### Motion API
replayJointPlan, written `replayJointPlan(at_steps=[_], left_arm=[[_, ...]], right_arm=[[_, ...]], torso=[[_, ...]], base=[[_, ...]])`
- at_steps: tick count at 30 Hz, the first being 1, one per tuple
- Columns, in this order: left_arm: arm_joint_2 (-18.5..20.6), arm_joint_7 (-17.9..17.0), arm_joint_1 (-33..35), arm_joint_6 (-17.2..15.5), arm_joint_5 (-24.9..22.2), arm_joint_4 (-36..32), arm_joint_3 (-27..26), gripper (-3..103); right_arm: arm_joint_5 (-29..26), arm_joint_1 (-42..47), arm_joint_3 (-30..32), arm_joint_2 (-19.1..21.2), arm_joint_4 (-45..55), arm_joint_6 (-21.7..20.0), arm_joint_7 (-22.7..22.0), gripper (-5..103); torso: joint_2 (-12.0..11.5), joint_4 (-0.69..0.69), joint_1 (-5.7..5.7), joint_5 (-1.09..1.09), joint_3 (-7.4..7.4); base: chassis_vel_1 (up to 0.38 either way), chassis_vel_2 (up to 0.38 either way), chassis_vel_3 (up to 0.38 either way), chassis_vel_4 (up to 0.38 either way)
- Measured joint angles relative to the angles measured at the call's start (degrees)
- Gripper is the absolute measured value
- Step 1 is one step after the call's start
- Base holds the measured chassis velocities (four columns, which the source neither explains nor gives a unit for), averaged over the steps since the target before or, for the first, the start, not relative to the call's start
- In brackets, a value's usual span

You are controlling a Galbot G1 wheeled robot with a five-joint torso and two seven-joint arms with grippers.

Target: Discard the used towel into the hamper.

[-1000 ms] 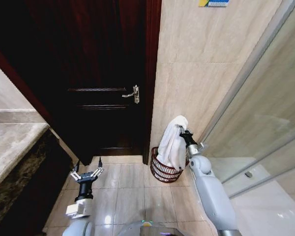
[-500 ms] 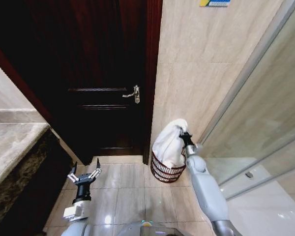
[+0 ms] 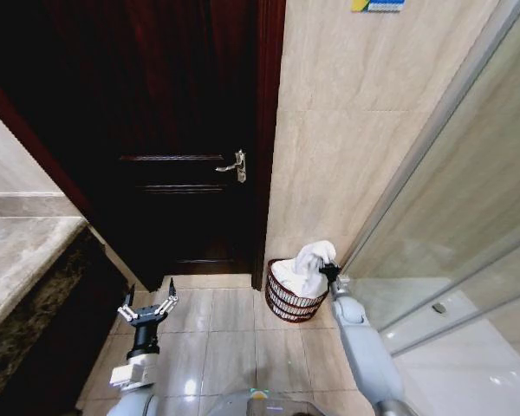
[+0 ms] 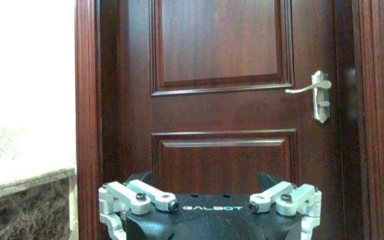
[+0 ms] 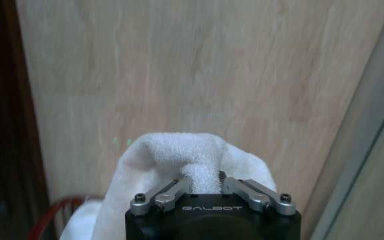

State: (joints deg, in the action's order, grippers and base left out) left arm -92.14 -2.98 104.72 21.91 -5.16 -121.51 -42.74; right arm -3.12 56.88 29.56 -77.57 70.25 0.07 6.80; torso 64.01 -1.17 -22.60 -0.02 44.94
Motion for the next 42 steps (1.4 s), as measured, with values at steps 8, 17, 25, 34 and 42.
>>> replayJointPlan(at_steps=[8,17,25,34,42], left_arm=[[0.0,2.7,1.5,-2.0,-1.2,-1.5,-0.8,100],[0.0,2.9,1.5,-2.4,-0.8,-1.4,-1.4,100],[0.0,2.9,0.9,-3.2,-0.3,-1.4,-1.3,100],[0.0,2.9,-0.4,-5.4,-0.4,-1.2,0.2,100],[0.0,2.8,0.4,-2.2,-2.0,0.7,-0.6,100]], right_arm=[[-5.2,-0.7,0.4,-0.7,-2.9,-9.9,4.5,7],[-2.5,-4.2,-0.4,-1.4,-13.4,-12.9,9.2,7],[-3.7,-3.1,-0.3,-1.8,-10.1,-11.6,7.5,17],[-8.3,2.5,1.9,1.4,16.2,-23.1,4.6,55],[-6.1,0.1,-1.8,0.4,11.5,-11.1,-4.3,82]], torso=[[0.0,-0.03,0.0,0.03,0.0],[0.0,-0.01,0.0,0.02,0.01],[0.0,-0.01,0.0,0.04,0.01],[0.0,0.0,0.0,-0.01,0.0],[0.0,-0.03,-0.01,0.05,0.01]], base=[[0.0,0.0,0.0,0.0],[0.0,0.0,0.0,0.0],[0.0,0.0,0.0,0.0],[0.0,0.0,0.0,0.0],[0.0,0.0,0.0,0.0]])
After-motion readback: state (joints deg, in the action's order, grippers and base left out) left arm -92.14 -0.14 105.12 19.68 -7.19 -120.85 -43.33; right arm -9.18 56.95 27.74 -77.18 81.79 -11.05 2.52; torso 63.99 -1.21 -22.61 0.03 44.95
